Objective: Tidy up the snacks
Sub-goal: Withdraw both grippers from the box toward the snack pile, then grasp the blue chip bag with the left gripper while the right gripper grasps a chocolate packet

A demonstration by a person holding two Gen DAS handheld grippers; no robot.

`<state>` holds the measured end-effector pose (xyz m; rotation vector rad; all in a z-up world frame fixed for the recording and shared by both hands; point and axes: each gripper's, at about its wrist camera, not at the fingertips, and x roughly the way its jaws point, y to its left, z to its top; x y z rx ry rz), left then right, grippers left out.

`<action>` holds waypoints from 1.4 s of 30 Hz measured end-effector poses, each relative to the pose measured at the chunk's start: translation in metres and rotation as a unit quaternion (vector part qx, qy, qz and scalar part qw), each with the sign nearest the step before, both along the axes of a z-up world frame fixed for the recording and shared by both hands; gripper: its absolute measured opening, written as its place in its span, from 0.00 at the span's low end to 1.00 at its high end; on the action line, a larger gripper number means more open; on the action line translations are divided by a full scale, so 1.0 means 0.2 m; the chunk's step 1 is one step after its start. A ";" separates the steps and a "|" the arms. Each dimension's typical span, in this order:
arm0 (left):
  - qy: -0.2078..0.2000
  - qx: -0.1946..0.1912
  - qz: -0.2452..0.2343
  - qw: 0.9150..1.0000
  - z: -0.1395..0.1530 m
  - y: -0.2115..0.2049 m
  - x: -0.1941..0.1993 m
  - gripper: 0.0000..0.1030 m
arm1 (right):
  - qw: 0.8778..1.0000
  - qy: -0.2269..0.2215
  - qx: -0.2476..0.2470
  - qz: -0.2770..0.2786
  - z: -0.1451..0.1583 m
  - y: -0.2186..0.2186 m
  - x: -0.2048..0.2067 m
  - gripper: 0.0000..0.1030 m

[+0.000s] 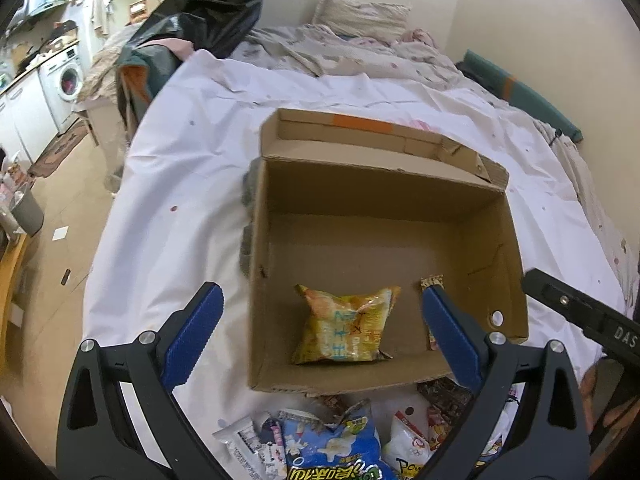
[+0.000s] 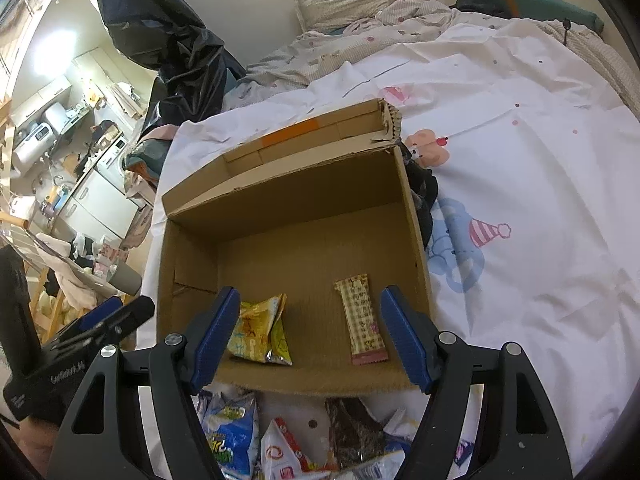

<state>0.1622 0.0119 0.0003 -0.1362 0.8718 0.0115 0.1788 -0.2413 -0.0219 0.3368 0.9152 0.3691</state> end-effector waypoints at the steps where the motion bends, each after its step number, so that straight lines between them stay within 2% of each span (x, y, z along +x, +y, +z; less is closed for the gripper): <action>1: 0.000 -0.003 0.002 1.000 0.00 0.01 -0.01 0.95 | 1.000 -0.001 0.001 0.000 0.01 -0.01 -0.02 0.73; 7: -0.005 0.002 0.006 1.000 0.04 0.04 -0.09 0.95 | 1.000 -0.017 -0.010 0.005 0.06 -0.03 -0.11 0.73; 16: -0.005 0.012 0.004 1.000 0.05 0.07 -0.22 0.95 | 1.000 -0.004 -0.006 -0.002 0.05 -0.09 -0.23 0.73; 21: 0.002 -0.001 0.014 1.000 0.04 0.10 -0.26 0.95 | 1.000 -0.001 -0.003 -0.005 0.04 -0.11 -0.29 0.73; 35: 0.076 -0.043 0.042 0.995 -0.13 0.16 -0.37 0.95 | 0.998 0.046 0.018 -0.025 -0.07 -0.16 -0.43 0.73; 38: 0.106 -0.052 0.046 0.992 -0.20 0.16 -0.37 0.95 | 0.998 0.052 0.011 -0.021 -0.09 -0.16 -0.43 0.73; 42: 0.169 -0.095 0.042 0.980 -0.35 0.15 -0.36 0.95 | 0.998 0.059 0.001 -0.018 -0.11 -0.15 -0.44 0.73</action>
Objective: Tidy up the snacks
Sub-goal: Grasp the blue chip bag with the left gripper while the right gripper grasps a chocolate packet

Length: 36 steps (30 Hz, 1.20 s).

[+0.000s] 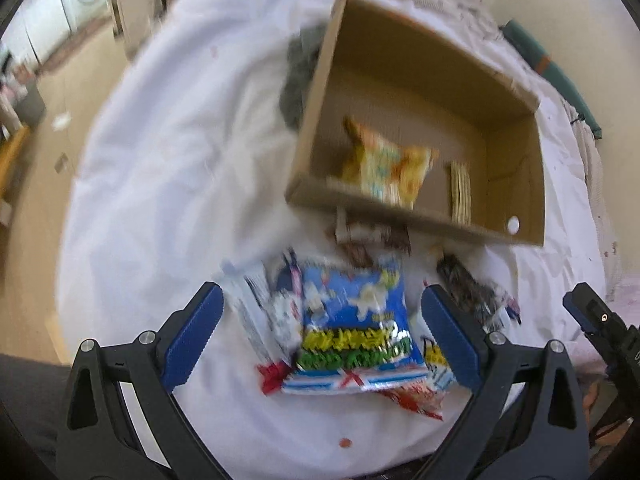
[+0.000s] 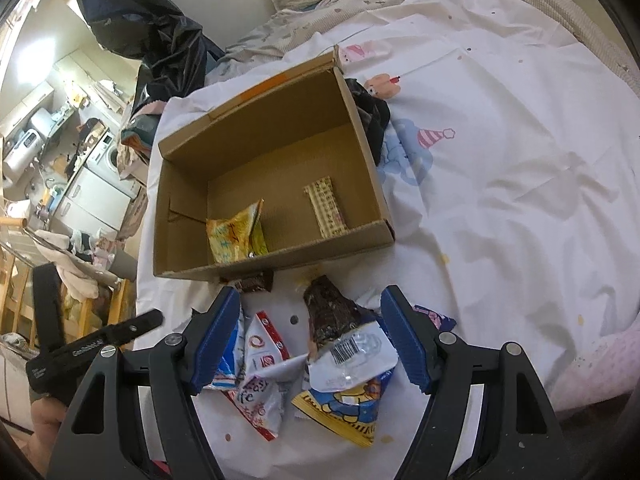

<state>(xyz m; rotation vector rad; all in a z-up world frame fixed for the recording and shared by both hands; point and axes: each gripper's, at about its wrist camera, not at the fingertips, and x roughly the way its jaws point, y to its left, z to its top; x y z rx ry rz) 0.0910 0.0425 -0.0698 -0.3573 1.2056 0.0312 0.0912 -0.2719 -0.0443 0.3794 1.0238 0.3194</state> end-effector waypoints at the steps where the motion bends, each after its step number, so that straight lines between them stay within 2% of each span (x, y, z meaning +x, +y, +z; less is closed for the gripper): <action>1: 0.007 -0.008 -0.001 1.000 -0.02 -0.01 0.00 0.94 | 1.000 0.001 -0.003 0.000 0.00 0.00 0.00 0.73; 5: 0.031 -0.031 -0.043 0.998 -0.10 -0.13 0.03 0.82 | 1.000 0.006 0.004 -0.003 -0.01 -0.01 0.01 0.73; 9: 0.058 -0.026 -0.060 0.996 -0.19 -0.22 0.07 0.81 | 1.000 0.011 0.009 -0.002 -0.02 -0.01 0.02 0.73; 14: 0.095 -0.015 -0.060 0.994 -0.31 -0.22 0.11 0.81 | 1.000 0.012 0.012 -0.003 -0.03 -0.01 0.02 0.73; 19: 0.094 0.007 -0.075 0.993 -0.35 -0.29 0.14 0.81 | 1.000 0.016 0.015 -0.005 -0.04 -0.01 0.03 0.73; 20: 0.098 0.010 -0.077 0.992 -0.36 -0.30 0.14 0.79 | 1.000 0.016 0.015 -0.005 -0.04 -0.01 0.03 0.73; 21: 0.101 0.011 -0.077 0.992 -0.37 -0.30 0.13 0.71 | 1.000 0.017 0.015 -0.005 -0.04 -0.01 0.03 0.73; 22: 0.101 0.012 -0.079 0.992 -0.37 -0.31 0.12 0.67 | 1.000 0.017 0.015 -0.006 -0.04 -0.01 0.03 0.73; 24: 0.091 0.014 -0.088 0.992 -0.34 -0.32 0.11 0.58 | 1.000 0.017 0.014 -0.006 -0.04 -0.01 0.03 0.73; 29: 0.054 0.006 -0.094 0.994 -0.17 -0.33 0.06 0.56 | 0.999 0.021 0.022 -0.011 -0.05 -0.03 0.04 0.73; 32: 0.025 0.024 -0.100 0.994 -0.02 -0.32 0.00 0.56 | 0.999 0.026 0.026 -0.020 -0.05 -0.06 0.04 0.73; 36: 0.001 0.038 -0.110 0.993 0.10 -0.29 -0.02 0.57 | 0.998 0.053 0.036 -0.029 -0.10 -0.09 0.06 0.73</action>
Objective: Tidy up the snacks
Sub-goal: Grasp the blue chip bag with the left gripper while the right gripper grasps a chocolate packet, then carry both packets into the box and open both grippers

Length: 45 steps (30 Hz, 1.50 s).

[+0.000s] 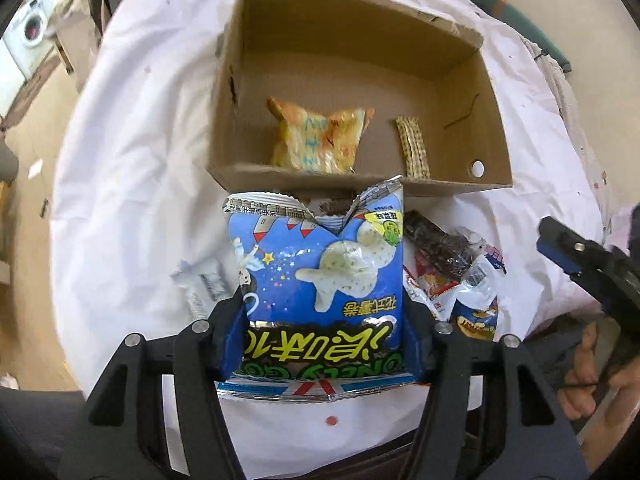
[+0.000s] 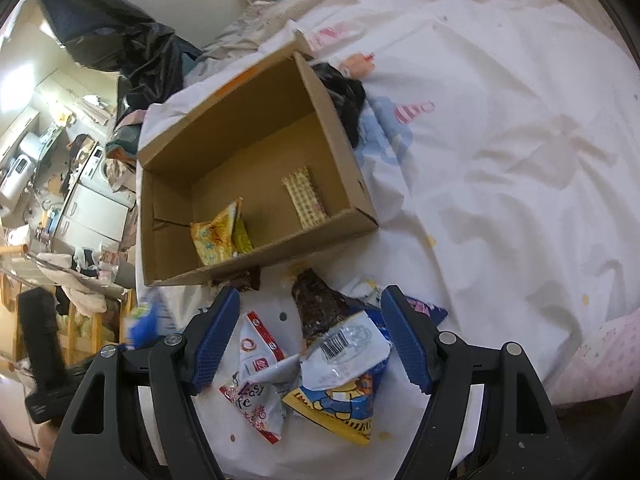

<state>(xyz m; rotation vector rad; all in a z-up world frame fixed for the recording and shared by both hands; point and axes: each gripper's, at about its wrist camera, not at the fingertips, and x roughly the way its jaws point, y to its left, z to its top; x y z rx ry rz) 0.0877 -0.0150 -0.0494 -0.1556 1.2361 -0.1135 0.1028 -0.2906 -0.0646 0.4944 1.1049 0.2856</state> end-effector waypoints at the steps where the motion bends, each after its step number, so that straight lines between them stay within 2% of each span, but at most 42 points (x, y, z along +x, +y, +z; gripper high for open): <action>1: -0.002 0.004 -0.002 1.000 0.02 0.01 0.00 0.57 | 1.000 0.012 0.001 -0.001 -0.02 0.00 0.01 0.73; 6: -0.003 0.012 0.002 1.000 0.00 0.08 -0.02 0.57 | 0.996 0.066 -0.023 0.047 -0.12 0.10 0.07 0.73; 10: 0.009 -0.016 0.025 1.000 -0.04 0.13 -0.02 0.57 | 0.988 0.078 -0.079 0.109 -0.17 0.23 0.14 0.73; 16: 0.003 -0.028 0.036 0.999 -0.03 0.16 -0.03 0.57 | 0.967 0.124 -0.139 0.174 -0.35 0.37 0.24 0.73; 19: 0.006 -0.038 0.045 0.998 -0.03 0.18 -0.04 0.57 | 0.959 0.144 -0.138 0.200 -0.40 0.41 0.23 0.74; 22: 0.006 -0.055 0.058 0.997 -0.02 0.21 -0.04 0.57 | 0.953 0.133 -0.149 0.228 -0.40 0.48 0.20 0.75; 25: 0.001 -0.053 0.061 0.997 -0.01 0.21 -0.03 0.57 | 0.948 0.125 -0.172 0.237 -0.45 0.53 0.20 0.75; 29: 0.000 -0.051 0.065 0.997 -0.01 0.22 -0.03 0.57 | 0.947 0.112 -0.181 0.239 -0.45 0.55 0.20 0.64; 33: -0.002 -0.041 0.069 0.997 -0.02 0.23 -0.02 0.57 | 0.952 0.086 -0.179 0.234 -0.37 0.54 0.16 0.62; 42: -0.009 -0.027 0.061 0.998 -0.02 0.20 -0.03 0.57 | 0.969 0.048 -0.118 0.211 -0.13 0.44 0.06 0.49; 45: -0.010 -0.022 0.059 0.998 -0.02 0.19 -0.03 0.57 | 0.974 0.054 -0.091 0.202 -0.10 0.37 0.04 0.41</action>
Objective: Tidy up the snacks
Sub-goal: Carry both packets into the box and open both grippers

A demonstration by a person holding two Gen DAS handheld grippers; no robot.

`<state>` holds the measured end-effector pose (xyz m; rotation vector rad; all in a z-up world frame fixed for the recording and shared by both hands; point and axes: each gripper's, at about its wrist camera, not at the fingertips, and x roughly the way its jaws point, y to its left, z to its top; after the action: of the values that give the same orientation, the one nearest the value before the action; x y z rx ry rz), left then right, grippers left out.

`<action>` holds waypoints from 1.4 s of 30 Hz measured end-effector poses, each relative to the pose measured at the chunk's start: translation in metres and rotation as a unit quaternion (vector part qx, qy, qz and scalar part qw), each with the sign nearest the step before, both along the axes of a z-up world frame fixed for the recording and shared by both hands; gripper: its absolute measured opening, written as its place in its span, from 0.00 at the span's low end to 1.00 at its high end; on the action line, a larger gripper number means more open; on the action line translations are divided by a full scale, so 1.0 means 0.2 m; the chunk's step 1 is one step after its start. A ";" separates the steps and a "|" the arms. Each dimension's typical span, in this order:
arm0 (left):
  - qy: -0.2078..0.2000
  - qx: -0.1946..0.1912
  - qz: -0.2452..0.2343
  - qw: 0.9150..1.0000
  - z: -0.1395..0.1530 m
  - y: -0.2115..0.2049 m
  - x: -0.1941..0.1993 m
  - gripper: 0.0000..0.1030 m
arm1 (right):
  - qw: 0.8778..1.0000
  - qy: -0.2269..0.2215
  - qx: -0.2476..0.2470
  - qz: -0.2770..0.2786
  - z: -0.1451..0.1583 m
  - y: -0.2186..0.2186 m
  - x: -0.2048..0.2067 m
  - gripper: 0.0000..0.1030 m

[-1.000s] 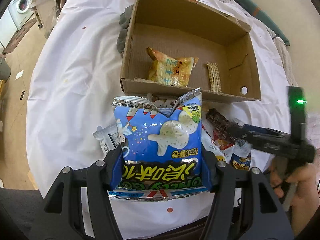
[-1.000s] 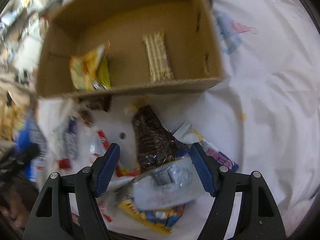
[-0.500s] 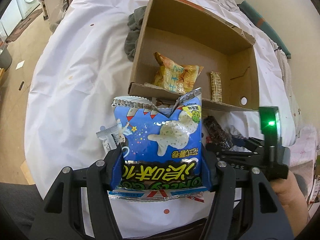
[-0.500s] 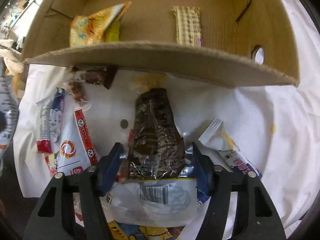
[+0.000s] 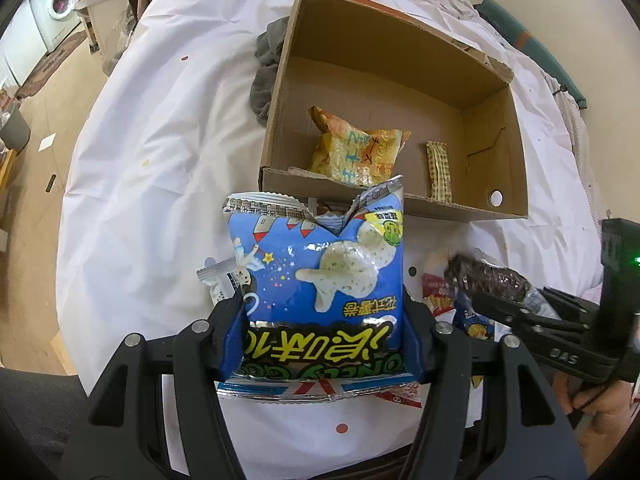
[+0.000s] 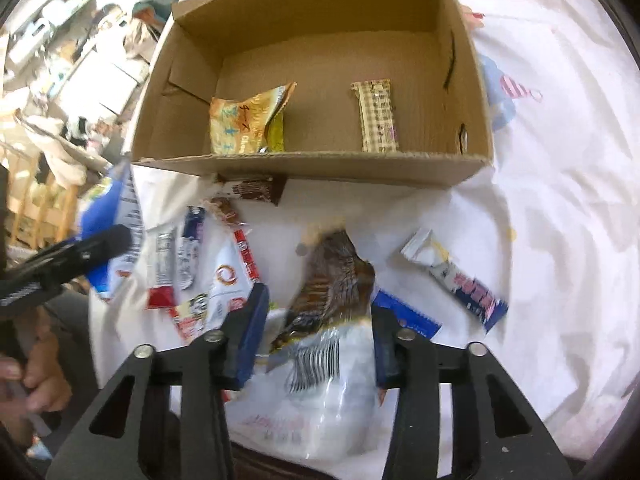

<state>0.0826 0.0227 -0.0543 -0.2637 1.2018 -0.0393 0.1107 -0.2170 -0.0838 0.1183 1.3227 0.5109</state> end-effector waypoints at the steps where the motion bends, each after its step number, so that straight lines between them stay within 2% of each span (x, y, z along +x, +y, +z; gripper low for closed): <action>1: -0.001 0.002 -0.001 1.000 0.00 0.00 0.00 0.57 | 1.000 0.003 0.008 -0.004 0.00 -0.01 -0.01 0.40; 4: -0.002 0.008 -0.001 1.000 0.00 -0.01 0.00 0.57 | 1.000 0.010 0.010 -0.011 -0.02 -0.03 -0.03 0.25; 5: -0.001 0.008 -0.001 1.000 0.00 -0.01 0.00 0.57 | 1.000 0.012 0.010 -0.014 -0.04 -0.03 -0.03 0.14; 12: -0.006 0.015 -0.002 1.000 0.00 -0.01 0.00 0.57 | 0.999 0.016 0.029 -0.032 -0.05 -0.05 -0.03 0.14; 17: -0.016 0.015 0.002 1.000 0.03 0.01 -0.02 0.57 | 0.997 -0.016 0.053 -0.044 0.08 -0.10 -0.08 0.14; 21: -0.051 0.025 -0.007 0.998 0.13 0.00 -0.04 0.57 | 0.993 -0.066 0.082 -0.048 0.24 -0.14 -0.15 0.14; 24: -0.077 0.030 -0.008 0.997 0.22 -0.01 -0.03 0.57 | 0.989 -0.099 0.095 -0.059 0.36 -0.19 -0.14 0.14; 28: -0.093 0.037 -0.008 0.995 0.30 -0.01 0.05 0.57 | 0.985 -0.118 0.105 -0.064 0.43 -0.20 -0.04 0.14; 35: -0.096 0.069 -0.030 0.992 0.36 -0.06 0.25 0.57 | 0.983 -0.127 0.116 -0.065 0.45 -0.17 0.18 0.14; 42: -0.096 0.096 -0.047 0.990 0.31 -0.14 0.43 0.57 | 0.986 -0.108 0.112 -0.060 0.33 -0.09 0.36 0.14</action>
<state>0.1693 -0.0055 0.0078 -0.0327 1.0170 -0.0293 0.1826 -0.2351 -0.0171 0.3187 1.0377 0.5538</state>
